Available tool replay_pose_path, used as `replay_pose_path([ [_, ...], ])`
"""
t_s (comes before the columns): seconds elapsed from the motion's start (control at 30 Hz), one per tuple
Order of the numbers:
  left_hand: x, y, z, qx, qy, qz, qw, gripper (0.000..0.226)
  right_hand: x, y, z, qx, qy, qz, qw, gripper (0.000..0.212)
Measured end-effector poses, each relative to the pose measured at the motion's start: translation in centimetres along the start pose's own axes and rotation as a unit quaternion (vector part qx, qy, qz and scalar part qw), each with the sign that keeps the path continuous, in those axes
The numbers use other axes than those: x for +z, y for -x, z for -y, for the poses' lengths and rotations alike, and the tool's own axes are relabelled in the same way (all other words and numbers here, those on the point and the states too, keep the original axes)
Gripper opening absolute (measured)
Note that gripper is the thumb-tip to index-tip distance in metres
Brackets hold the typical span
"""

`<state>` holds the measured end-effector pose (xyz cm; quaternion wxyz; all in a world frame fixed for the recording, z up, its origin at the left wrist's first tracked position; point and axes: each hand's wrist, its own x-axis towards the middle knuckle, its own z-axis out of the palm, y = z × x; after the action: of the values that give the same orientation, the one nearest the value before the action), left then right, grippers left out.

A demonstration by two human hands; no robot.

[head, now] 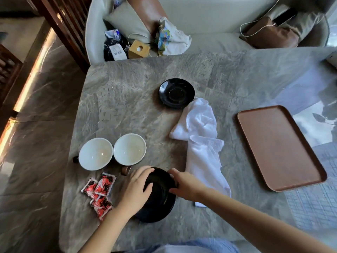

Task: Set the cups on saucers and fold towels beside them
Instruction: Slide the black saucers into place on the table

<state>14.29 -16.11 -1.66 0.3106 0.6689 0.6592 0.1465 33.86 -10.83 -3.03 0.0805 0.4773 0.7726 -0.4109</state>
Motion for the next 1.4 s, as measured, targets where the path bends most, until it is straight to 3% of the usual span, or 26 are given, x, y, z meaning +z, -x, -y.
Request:
replay_pose_path([
  [0.17, 0.4, 1.1, 1.1, -0.074, -0.064, 0.003, 0.995, 0.056, 0.9, 0.5, -0.7, 0.020, -0.070, -0.017, 0.997, 0.052],
  [0.47, 0.7, 1.1, -0.4, -0.101, -0.099, 0.051, 0.989, 0.057, 0.1, 2.7, -3.6, 0.015, -0.062, -0.070, 0.995, 0.049],
  [1.0, 4.5, -0.3, -3.5, -0.076, 0.035, 0.064, 0.994, 0.059, -2.9, 6.1, -8.2, 0.034, -0.031, -0.089, 0.995, 0.037],
  [1.2, 5.4, -0.4, -4.9, -0.065, 0.068, 0.057, 0.994, 0.058, -2.8, 6.8, -9.3, 0.044, -0.035, -0.099, 0.994, 0.044],
  [1.4, 5.7, 0.1, -5.3, -0.075, 0.075, 0.063, 0.992, 0.058, -2.7, 7.4, -10.0, 0.058, -0.049, -0.110, 0.991, 0.025],
])
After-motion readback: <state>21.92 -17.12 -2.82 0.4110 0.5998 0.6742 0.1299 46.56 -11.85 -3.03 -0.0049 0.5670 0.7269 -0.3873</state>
